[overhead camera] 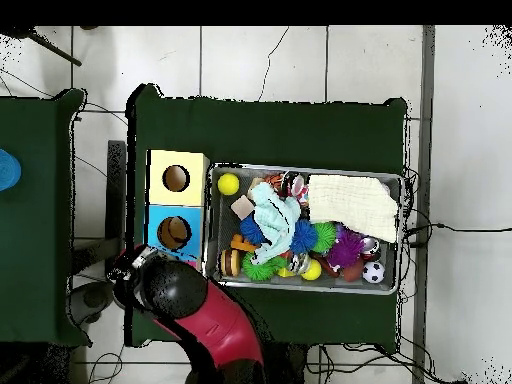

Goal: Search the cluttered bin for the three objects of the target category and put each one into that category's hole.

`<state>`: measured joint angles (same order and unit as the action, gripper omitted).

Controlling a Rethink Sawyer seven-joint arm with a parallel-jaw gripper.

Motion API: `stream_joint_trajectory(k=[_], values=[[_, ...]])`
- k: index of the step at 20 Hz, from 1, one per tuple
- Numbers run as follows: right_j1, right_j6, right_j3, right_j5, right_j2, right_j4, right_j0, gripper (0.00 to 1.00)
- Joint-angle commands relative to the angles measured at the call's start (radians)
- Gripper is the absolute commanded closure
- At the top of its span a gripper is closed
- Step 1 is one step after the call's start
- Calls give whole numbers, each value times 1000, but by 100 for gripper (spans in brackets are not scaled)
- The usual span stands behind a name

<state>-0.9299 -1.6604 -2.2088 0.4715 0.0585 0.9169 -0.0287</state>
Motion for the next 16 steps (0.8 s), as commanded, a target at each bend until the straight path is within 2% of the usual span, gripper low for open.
stream_joint_trajectory(k=[1, 4, 8, 14, 16], values=[[-57, -276, 50, 227, 16, -90, 46, 100], [-87, -326, 79, 305, 1, -133, 52, 100], [-106, -344, 106, 377, 1, -145, 64, 100], [-83, -252, 104, 390, 17, -115, 98, 100], [-68, -195, 89, 370, 25, -95, 113, 100]])
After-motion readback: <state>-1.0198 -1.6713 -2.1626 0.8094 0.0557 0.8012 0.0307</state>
